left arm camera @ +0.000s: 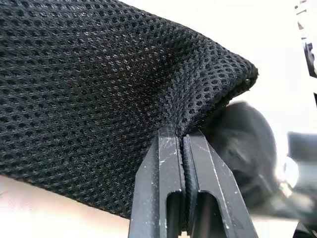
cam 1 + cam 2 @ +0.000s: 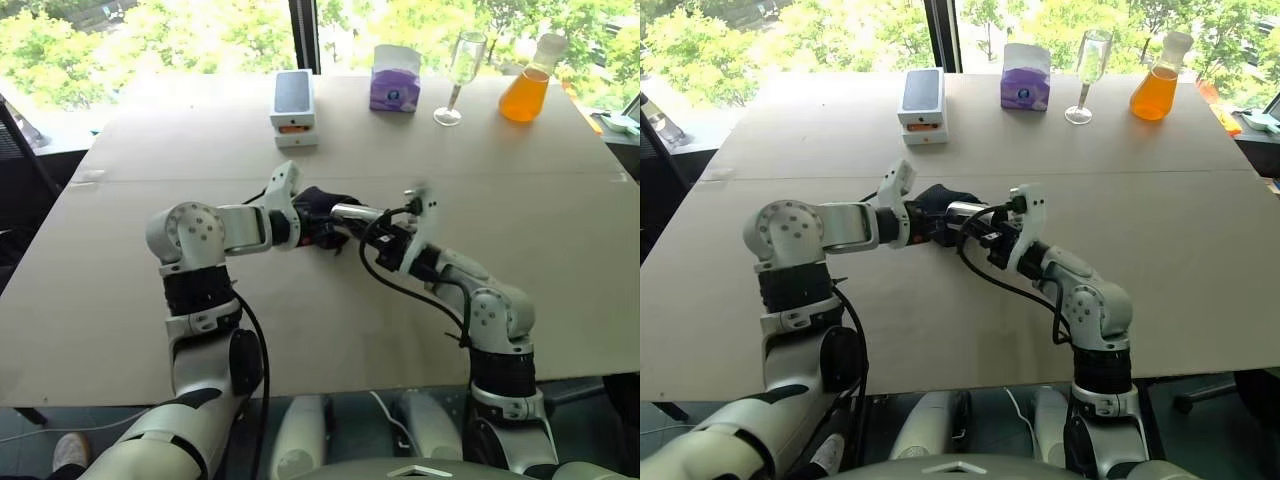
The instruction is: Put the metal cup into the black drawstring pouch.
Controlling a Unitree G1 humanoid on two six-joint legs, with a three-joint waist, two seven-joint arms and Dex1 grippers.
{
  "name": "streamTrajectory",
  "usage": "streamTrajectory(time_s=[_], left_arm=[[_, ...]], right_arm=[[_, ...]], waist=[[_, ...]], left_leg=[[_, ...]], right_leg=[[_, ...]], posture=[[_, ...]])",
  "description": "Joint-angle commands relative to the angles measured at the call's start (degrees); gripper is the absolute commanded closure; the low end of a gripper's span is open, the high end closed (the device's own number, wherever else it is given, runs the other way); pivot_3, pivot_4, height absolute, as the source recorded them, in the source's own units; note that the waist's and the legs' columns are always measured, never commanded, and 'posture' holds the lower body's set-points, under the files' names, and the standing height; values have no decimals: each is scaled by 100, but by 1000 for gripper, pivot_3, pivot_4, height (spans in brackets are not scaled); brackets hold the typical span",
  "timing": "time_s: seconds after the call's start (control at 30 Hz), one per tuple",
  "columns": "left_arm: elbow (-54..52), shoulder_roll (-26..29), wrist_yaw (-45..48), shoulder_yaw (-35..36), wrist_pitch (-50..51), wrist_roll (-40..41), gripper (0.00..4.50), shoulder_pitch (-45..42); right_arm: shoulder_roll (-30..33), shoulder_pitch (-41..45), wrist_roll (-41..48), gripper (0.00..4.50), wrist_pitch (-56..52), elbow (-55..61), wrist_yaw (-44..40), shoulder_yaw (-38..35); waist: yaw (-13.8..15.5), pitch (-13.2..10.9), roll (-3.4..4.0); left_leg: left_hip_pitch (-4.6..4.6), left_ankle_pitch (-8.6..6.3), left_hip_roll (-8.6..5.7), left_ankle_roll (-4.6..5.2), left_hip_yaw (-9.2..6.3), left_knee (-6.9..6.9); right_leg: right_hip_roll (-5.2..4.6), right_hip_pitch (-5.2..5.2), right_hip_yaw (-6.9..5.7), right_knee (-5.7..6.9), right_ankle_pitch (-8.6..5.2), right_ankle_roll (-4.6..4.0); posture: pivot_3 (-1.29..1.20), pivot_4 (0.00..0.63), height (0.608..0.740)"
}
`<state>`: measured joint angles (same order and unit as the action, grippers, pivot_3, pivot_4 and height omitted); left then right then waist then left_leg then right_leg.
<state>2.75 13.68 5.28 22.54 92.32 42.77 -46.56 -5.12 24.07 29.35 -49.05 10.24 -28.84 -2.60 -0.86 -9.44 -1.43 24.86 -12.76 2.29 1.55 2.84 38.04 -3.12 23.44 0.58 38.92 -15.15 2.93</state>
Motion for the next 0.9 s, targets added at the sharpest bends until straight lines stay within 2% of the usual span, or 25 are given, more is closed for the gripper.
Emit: streamTrajectory(time_s=[0.03, 0.57, 0.67, 0.8, 0.9], left_arm=[[-340, -29, -167, -9, 18, 641, 4500, -5], [-522, -23, -1301, -288, 18, 2004, 4500, 46], [-471, -57, -1433, -291, 18, 2141, 4500, 11], [-458, -198, -1701, -65, 18, 2387, 4500, -9], [-468, -425, -1902, 58, 18, 2504, 4500, -122]], right_arm=[[28, 20, -72, 4442, 322, -175, 8, 237], [-90, 157, -694, 4442, 1558, -1157, 44, 914], [-464, 279, -240, 4442, 1902, -1333, -52, 554], [-869, 593, 479, 4442, 1678, -1639, 303, -140], [-810, 723, 535, 4442, 1708, -1892, 388, -89]], waist=[[5, 0, 0], [-16, 0, 0], [-14, 0, 0], [14, -1, 0], [17, -1, 0]], left_leg=[[0, 0, 0, 0, -1, 0], [-6, 0, 1, -1, 1, -3], [-6, 0, 1, -1, 2, -4], [-2, 0, 4, -1, -1, -4], [0, 0, 3, -1, -2, -4]], right_leg=[[0, 0, -1, 0, 0, 0], [1, 0, 5, 2, 0, -1], [1, 0, 5, 0, 0, -1], [-3, -1, 0, -2, 0, -1], [-12, -1, -1, -4, 0, -1]], posture=[[0, 150, 740], [0, 150, 740], [0, 150, 740], [0, 150, 740], [0, 150, 740]])
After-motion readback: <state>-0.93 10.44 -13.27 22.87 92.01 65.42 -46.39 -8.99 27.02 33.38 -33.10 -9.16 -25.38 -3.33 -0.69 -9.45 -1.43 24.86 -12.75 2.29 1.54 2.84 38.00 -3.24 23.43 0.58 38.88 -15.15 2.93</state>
